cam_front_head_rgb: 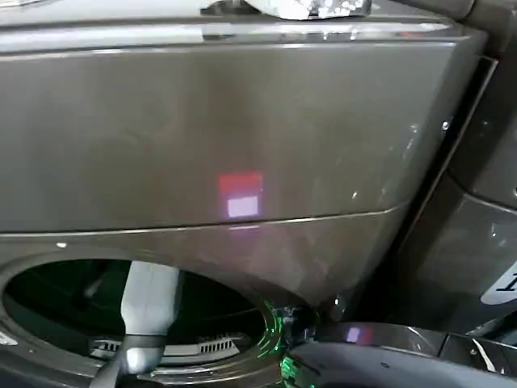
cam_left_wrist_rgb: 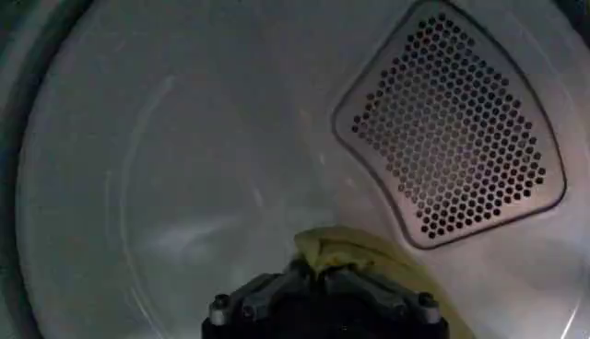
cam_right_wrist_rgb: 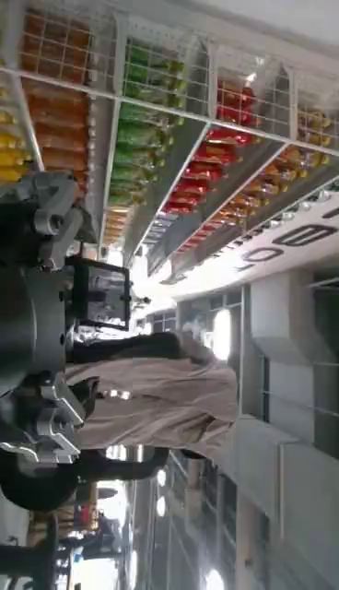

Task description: Grasp the clothes from the dryer.

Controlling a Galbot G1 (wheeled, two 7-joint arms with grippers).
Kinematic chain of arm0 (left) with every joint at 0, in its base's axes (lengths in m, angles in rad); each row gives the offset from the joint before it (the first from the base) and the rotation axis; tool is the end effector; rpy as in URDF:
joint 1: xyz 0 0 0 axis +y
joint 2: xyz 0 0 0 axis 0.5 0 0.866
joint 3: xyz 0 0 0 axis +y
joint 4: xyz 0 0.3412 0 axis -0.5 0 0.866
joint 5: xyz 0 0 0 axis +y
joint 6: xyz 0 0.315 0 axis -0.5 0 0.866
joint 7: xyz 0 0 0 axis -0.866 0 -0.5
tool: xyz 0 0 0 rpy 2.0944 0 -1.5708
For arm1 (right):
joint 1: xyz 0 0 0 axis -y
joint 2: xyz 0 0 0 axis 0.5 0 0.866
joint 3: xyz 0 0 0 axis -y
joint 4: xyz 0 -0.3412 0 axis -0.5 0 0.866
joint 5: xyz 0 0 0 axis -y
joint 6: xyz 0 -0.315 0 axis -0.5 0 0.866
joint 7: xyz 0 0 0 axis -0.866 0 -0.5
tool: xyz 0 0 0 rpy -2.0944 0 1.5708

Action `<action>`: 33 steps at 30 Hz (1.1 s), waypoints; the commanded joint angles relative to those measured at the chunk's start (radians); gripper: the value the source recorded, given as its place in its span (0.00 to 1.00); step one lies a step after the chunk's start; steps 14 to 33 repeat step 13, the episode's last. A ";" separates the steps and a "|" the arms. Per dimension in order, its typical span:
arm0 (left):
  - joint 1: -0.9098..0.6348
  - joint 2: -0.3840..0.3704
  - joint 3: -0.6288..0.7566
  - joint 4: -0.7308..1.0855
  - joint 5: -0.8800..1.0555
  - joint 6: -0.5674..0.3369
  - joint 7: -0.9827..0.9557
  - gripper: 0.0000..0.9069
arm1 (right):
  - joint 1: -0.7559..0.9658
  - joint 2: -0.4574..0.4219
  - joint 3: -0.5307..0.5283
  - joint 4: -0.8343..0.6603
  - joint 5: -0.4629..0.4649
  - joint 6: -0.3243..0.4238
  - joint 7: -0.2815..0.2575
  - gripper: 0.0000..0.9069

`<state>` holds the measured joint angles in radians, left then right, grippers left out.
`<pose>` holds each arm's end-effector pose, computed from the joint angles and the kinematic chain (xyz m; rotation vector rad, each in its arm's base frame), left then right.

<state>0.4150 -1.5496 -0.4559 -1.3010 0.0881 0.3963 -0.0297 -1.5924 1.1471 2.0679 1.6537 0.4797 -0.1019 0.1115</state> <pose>0.4958 -0.0115 -0.1643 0.0329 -3.1039 -0.2178 -0.0750 -0.4156 -0.1396 1.8987 2.2246 -0.4113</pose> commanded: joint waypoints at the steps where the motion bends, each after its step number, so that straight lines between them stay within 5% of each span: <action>1: 0.002 0.000 0.000 0.003 -0.002 -0.002 0.000 0.00 | 0.010 -0.006 0.021 0.013 0.027 -0.063 -0.007 1.00; 33: -0.001 0.009 -0.001 0.011 -0.001 -0.005 0.002 0.00 | 0.019 -0.006 0.016 0.018 0.016 -0.079 -0.007 1.00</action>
